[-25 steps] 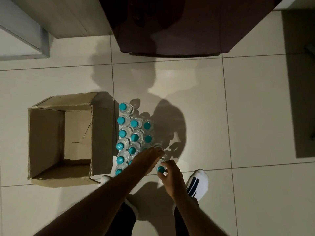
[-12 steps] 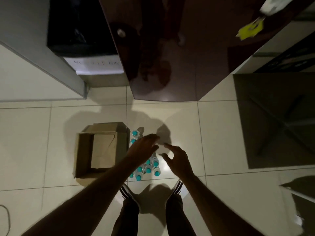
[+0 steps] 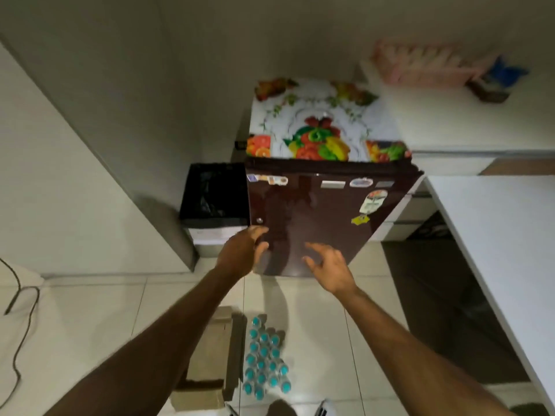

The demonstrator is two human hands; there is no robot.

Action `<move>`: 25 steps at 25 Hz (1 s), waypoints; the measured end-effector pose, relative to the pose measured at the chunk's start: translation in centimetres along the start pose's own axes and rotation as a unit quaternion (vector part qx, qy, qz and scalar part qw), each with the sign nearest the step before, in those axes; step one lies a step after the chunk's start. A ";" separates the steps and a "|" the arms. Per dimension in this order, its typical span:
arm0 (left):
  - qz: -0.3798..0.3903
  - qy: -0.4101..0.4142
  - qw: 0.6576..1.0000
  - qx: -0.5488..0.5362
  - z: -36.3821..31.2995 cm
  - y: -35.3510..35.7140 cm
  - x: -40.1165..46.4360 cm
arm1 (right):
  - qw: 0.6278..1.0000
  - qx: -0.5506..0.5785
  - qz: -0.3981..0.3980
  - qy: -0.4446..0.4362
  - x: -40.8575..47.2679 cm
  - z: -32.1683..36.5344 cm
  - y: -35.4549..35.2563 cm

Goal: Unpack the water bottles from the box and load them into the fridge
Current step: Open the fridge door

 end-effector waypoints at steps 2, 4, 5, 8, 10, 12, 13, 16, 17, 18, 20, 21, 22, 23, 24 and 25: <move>-0.041 0.024 0.998 -0.034 -0.9 -4.3 2.1 | 0.999 -0.019 -0.032 -0.026 2.6 2.6 -3.5; -0.067 0.043 0.996 -0.028 -1.5 -6.9 4.1 | 0.996 -0.041 -0.059 -0.053 5.3 4.9 -6.1; -0.072 0.047 0.996 -0.010 -1.5 -7.7 5.5 | 0.993 -0.058 -0.073 -0.067 6.9 5.9 -7.1; -0.040 0.019 0.997 0.056 -0.8 -7.8 9.6 | 0.974 -0.185 -0.096 -0.085 11.7 7.4 -8.3; -0.004 -0.001 0.996 0.087 0.1 -7.0 12.0 | 0.967 -0.233 -0.072 -0.074 14.8 7.3 -7.7; 0.022 0.000 0.993 0.119 0.9 -5.7 13.9 | 0.964 -0.248 -0.044 -0.090 17.2 7.1 -6.4; 0.033 0.006 0.989 0.141 1.2 -5.1 14.7 | 0.964 -0.244 -0.036 -0.101 18.0 6.9 -5.7; 0.060 0.017 0.983 0.173 2.3 -3.2 16.6 | 0.981 -0.163 -0.034 -0.100 19.4 4.9 -4.0; 0.045 0.017 0.983 0.174 2.5 -3.0 16.8 | 0.984 -0.148 -0.043 -0.088 19.4 4.1 -3.6; 0.030 0.014 0.985 0.169 2.7 -2.9 17.0 | 0.985 -0.141 -0.052 -0.080 19.5 3.4 -3.2; 0.004 0.011 0.987 0.161 2.6 -3.1 17.3 | 0.988 -0.115 -0.068 -0.072 19.6 3.0 -3.2; -0.002 0.015 0.985 0.171 2.5 -3.1 17.3 | 0.990 -0.101 -0.072 -0.068 19.5 3.1 -3.3; -0.002 0.015 0.984 0.179 2.3 -3.2 17.2 | 0.991 -0.090 -0.073 -0.065 19.4 3.4 -3.4; 0.007 0.016 0.981 0.194 2.3 -3.3 17.1 | 0.992 -0.083 -0.074 -0.061 19.2 3.6 -3.5; 0.021 0.024 0.976 0.217 2.3 -3.2 16.8 | 0.992 -0.079 -0.075 -0.057 19.0 3.7 -3.7; 0.038 0.035 0.970 0.238 2.2 -3.1 16.4 | 0.993 -0.080 -0.072 -0.053 18.5 3.7 -3.7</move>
Point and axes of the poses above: each hand's wrist, its own x-axis towards the middle knuckle, its own y-axis out of the palm, z = x × y, the point moved 8 cm from there along x, towards the middle knuckle
